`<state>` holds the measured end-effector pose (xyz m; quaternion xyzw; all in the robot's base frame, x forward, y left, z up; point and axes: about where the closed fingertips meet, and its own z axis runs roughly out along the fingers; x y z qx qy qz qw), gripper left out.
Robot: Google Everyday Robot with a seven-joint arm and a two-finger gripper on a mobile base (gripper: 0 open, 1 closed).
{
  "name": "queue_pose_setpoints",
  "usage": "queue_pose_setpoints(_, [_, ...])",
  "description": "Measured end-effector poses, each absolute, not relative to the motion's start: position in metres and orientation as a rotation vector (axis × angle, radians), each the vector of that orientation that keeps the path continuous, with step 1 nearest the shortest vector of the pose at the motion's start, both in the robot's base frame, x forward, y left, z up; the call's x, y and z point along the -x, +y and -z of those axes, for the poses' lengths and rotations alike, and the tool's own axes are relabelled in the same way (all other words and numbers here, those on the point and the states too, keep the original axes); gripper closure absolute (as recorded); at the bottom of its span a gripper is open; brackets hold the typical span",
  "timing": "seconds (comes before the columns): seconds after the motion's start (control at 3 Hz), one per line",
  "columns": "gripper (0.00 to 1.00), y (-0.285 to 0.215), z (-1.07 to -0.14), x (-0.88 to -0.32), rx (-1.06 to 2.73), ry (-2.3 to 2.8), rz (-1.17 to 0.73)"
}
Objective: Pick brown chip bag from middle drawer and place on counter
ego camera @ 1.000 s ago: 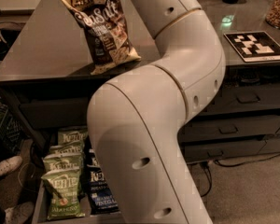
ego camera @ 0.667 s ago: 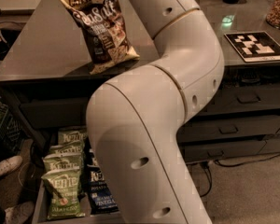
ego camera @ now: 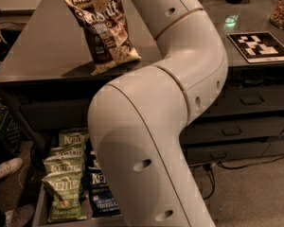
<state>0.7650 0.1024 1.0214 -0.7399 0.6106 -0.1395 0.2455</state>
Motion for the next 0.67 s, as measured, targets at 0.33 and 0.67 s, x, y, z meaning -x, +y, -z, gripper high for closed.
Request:
queue_pose_setpoints(0.33, [0.0,0.1024,-1.0214,-0.765,2.019,1.666,0.381])
queue_pose_setpoints(0.67, [0.0,0.1024,-1.0214,-0.765,2.019,1.666,0.381])
